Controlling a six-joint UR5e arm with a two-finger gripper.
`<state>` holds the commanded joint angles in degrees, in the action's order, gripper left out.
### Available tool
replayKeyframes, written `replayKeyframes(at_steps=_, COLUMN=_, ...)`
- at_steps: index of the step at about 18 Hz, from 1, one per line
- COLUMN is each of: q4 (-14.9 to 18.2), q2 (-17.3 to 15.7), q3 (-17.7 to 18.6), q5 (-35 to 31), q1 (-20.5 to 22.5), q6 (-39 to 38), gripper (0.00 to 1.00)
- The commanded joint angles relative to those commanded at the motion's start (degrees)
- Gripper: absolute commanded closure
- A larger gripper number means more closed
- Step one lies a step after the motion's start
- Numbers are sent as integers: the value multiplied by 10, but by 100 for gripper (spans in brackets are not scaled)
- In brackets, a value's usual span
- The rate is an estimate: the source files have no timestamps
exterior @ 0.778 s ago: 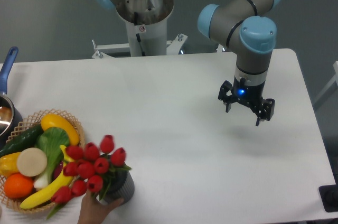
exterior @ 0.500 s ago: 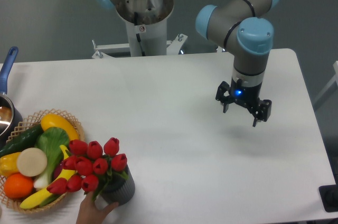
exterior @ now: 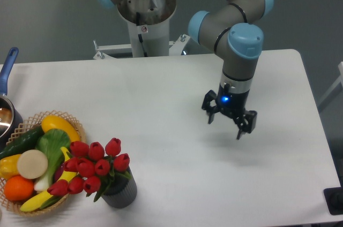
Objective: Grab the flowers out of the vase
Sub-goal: 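Move the open gripper toward the red tulip stems in the dark vase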
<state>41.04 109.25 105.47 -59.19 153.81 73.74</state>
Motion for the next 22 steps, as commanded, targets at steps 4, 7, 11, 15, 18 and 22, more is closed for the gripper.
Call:
replayKeyframes(at_steps=4, q4=0, q2=15, q3=3, q5=172, q1=-2, q6=-6, gripper=0)
replayKeyframes(at_steps=7, q4=1, q2=18, q3=8, q5=253, q1=-2, q6=-7, gripper=0)
replayKeyframes(at_steps=11, q4=0, q2=33, q3=8, q5=307, q1=-27, q6=-25, gripper=0)
replayKeyframes(at_steps=15, q4=0, q2=58, q3=-14, q5=365, q1=-53, q6=-37, gripper=0)
replayKeyframes(at_steps=18, q4=0, q2=69, q3=-24, q5=409, q1=-69, q6=-37, gripper=0)
replayKeyframes(at_steps=22, q4=-1, q2=78, q3=-28, q5=416, q1=-92, q6=-35, gripper=0)
